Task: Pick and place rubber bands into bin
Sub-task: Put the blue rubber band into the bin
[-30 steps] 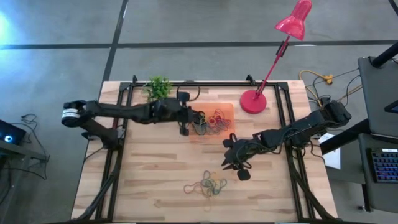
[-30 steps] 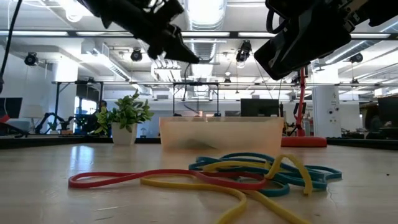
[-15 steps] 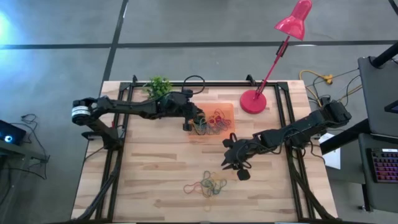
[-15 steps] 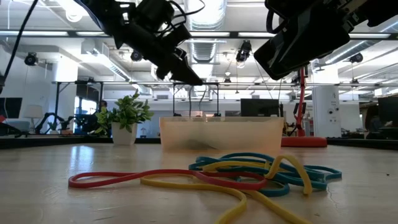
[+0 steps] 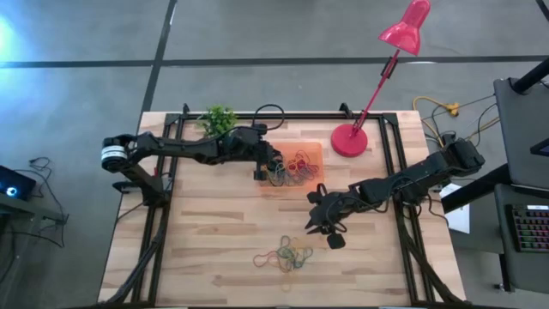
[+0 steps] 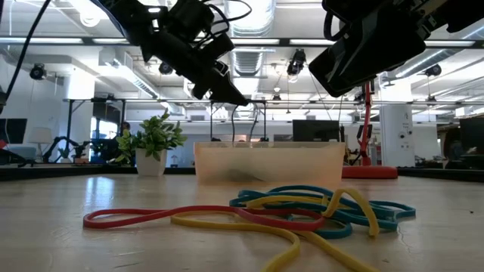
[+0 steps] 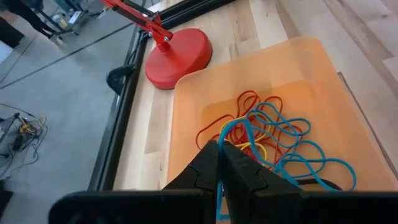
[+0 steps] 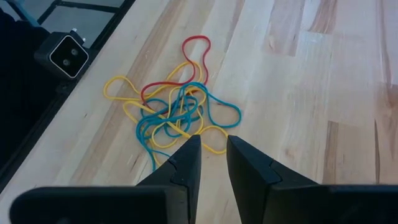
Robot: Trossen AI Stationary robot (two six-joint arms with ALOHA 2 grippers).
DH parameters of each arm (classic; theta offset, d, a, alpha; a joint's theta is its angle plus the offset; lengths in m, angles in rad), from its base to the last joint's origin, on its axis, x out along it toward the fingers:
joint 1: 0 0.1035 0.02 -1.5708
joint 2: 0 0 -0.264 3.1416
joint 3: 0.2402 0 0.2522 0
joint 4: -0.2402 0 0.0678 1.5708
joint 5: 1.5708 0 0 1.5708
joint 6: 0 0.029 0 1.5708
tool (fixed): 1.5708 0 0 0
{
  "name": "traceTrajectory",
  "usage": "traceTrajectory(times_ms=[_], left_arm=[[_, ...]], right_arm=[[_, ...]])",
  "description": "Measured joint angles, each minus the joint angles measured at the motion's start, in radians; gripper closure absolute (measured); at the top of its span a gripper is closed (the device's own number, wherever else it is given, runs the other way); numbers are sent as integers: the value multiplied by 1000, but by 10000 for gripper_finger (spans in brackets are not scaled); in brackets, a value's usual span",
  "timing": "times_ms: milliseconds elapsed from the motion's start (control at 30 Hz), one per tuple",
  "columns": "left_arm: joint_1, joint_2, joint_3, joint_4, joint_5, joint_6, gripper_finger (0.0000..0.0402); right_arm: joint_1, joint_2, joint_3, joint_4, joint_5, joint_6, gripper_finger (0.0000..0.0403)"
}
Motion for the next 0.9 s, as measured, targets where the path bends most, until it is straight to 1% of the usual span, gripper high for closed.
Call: traceTrajectory(times_ms=[100, 300, 433, 533, 733, 900], left_arm=[[0, 0, 4, 7, -7, 5, 402], [-1, 0, 4, 74, -7, 1, 402], [-4, 0, 4, 82, -8, -140, 402], [-4, -1, 4, 64, -8, -176, 402], [-5, -2, 4, -4, -5, -178, 402], [-5, -2, -6, -11, -3, -178, 402]], right_arm=[[0, 0, 0, 0, 0, 0, 335], [0, 0, 0, 0, 2, -5, 335], [0, 0, 0, 0, 23, -5, 335], [0, 0, 0, 0, 24, -3, 335], [0, 0, 0, 0, 25, 0, 335], [0, 0, 0, 9, 27, -4, 335]])
